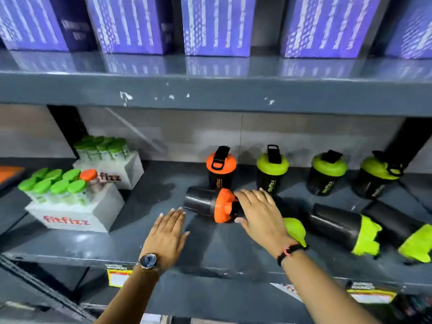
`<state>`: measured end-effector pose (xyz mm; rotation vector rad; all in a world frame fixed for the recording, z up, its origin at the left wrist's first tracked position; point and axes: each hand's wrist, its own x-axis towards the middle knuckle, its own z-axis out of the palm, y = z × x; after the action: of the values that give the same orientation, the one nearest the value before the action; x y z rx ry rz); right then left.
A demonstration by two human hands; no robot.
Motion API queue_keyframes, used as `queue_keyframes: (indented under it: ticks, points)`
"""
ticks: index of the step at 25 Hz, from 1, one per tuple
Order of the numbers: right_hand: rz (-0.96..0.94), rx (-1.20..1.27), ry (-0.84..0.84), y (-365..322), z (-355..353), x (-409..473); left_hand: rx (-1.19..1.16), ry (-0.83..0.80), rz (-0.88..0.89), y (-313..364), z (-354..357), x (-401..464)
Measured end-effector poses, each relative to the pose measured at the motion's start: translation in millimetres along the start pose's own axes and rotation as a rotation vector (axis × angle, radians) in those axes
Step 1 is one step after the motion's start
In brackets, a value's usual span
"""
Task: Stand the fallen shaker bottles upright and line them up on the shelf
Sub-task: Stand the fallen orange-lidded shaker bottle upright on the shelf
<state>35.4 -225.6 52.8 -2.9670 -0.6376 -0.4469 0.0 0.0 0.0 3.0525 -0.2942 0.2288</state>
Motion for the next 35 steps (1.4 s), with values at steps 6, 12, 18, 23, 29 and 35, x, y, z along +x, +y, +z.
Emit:
queue_keyframes:
  ticks: [6, 12, 18, 23, 29, 35]
  points:
    - [0.080, 0.005, -0.132, -6.9, 29.1, 21.9, -0.141, -0.045, -0.025, -18.1, 38.2, 13.9]
    - [0.072, 0.023, -0.083, -7.6, 24.0, 24.9, -0.253, -0.043, -0.033, -25.4, 58.7, 18.6]
    - [-0.024, 0.127, -0.005, -11.8, -23.9, 53.7, -0.311, -0.040, -0.047, -24.7, 55.2, 17.7]
    - [-0.087, 0.189, -0.184, -26.1, -29.5, 73.6, -0.327, -0.047, -0.053, -24.9, 52.7, 16.7]
    - [-0.083, 0.241, -0.290, -15.4, -34.7, 78.0, -0.317, -0.057, -0.057, -26.0, 53.0, 17.2]
    - [-0.057, 0.271, -0.279, -16.3, -35.9, 82.2, -0.314, -0.062, -0.065, -25.1, 51.8, 16.7]
